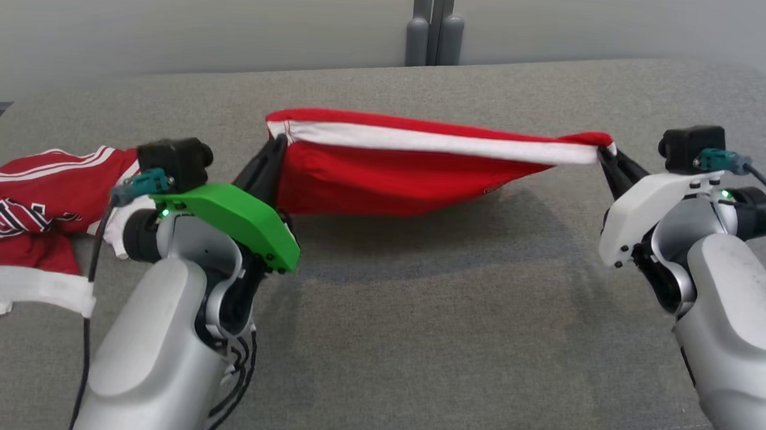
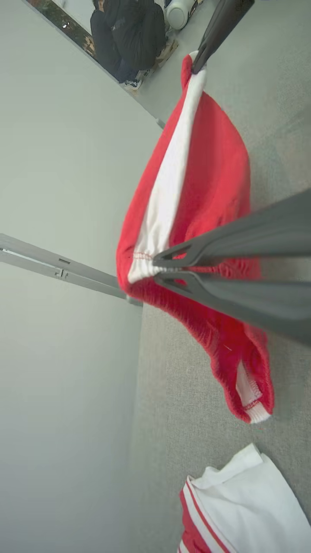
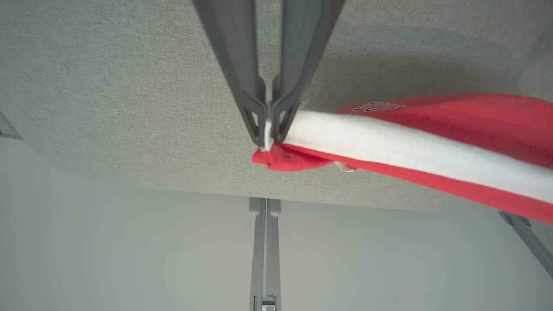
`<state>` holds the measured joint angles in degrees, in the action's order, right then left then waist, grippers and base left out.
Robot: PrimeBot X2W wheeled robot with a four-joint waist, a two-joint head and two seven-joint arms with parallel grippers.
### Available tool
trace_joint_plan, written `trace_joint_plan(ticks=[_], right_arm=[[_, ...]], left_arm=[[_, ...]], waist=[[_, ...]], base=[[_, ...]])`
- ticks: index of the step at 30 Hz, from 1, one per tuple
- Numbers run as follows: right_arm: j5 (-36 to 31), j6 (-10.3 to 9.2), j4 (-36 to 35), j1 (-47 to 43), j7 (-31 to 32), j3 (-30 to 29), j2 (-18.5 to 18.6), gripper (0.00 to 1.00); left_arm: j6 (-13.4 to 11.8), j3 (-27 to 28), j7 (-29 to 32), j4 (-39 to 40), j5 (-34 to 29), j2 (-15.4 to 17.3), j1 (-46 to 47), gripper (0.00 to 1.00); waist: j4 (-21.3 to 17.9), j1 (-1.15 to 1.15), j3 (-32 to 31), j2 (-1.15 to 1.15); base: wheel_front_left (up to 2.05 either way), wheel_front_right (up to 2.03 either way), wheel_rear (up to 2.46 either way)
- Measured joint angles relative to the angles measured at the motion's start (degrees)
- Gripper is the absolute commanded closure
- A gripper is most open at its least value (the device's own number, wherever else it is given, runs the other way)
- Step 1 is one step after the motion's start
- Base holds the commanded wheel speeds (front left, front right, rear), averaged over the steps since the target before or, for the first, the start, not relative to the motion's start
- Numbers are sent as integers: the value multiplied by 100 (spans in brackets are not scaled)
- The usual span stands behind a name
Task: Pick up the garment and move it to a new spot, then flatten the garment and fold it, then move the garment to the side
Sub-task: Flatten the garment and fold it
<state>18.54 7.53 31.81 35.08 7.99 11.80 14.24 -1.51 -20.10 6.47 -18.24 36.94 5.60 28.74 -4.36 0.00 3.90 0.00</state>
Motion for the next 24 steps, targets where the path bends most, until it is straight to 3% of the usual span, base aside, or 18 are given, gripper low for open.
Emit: trace_joint_plan(ticks=[9, 14, 18, 24], right_arm=[[2, 0, -536, 465, 230, -48, 105, 100], [94, 0, -583, 915, 510, 358, 67, 100], [135, 0, -442, 1667, 492, 632, -14, 100], [-96, 0, 59, 3046, 94, 845, -120, 100]], left_arm=[[110, 249, 153, 35, 165, 197, 908, 100], [254, 446, 331, -92, 314, 361, 1491, 100], [602, 455, 461, -127, 325, 688, 2237, 100], [765, 584, 457, -248, 379, 978, 3533, 100]], waist=[[-193, 0, -120, 0], [-277, 0, 112, 0], [-358, 0, 452, 0], [-523, 0, 1180, 0]], base=[[0, 0, 0], [0, 0, 0], [0, 0, 0], [0, 0, 0]])
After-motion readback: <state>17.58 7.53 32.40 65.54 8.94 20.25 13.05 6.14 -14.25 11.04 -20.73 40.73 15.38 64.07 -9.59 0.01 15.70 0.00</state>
